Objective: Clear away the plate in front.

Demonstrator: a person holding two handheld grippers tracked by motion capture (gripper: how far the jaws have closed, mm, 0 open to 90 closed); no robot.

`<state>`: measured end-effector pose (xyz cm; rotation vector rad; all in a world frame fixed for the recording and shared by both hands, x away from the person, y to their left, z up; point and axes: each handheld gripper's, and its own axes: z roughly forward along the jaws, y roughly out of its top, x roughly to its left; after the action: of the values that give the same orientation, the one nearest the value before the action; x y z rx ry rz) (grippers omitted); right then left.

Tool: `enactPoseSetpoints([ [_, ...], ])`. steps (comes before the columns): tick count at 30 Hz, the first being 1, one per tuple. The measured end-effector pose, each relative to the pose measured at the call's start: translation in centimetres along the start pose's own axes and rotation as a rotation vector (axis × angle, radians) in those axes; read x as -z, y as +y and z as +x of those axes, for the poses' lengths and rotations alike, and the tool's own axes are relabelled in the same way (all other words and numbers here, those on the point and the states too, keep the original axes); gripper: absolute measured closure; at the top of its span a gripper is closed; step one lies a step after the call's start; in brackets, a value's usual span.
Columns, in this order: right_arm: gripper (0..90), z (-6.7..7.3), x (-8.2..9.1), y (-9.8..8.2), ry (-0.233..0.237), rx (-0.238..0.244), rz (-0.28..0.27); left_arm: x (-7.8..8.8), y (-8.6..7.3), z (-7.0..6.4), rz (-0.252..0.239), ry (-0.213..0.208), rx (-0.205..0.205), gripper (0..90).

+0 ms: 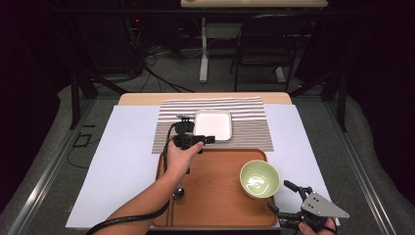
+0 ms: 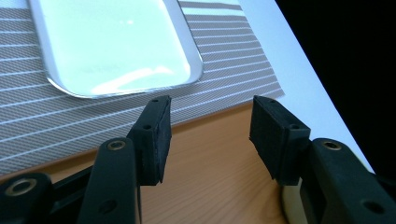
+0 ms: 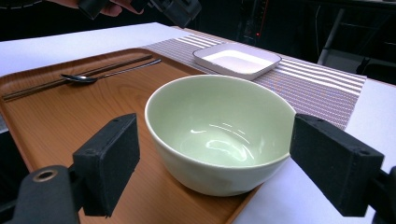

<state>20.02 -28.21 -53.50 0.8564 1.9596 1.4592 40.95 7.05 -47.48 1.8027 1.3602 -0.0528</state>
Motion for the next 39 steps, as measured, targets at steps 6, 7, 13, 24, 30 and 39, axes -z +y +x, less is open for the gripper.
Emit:
enactPoseSetpoints([
  [6,15.4,0.0,0.0,0.0,0.000,-0.006,0.001,0.7,0.6,1.0,-0.016,0.023,0.022,48.7],
  [7,15.4,0.0,0.0,0.0,0.000,-0.006,0.001,0.8,0.7,1.1,-0.019,0.028,0.024,48.7],
  [13,15.4,0.0,0.0,0.0,0.000,-0.001,0.000,1.1,1.1,2.2,-0.023,0.041,0.055,48.7],
  [24,15.4,0.0,0.0,0.0,0.000,-0.002,-0.001,1.4,1.9,4.2,-0.041,0.071,0.124,49.1],
  [30,15.4,0.0,0.0,0.0,0.000,0.002,0.000,1.1,2.3,5.1,-0.036,0.069,0.153,50.0],
  [39,15.4,0.0,0.0,0.0,0.000,0.001,-0.001,0.0,3.2,6.1,-0.032,0.109,0.135,52.4],
])
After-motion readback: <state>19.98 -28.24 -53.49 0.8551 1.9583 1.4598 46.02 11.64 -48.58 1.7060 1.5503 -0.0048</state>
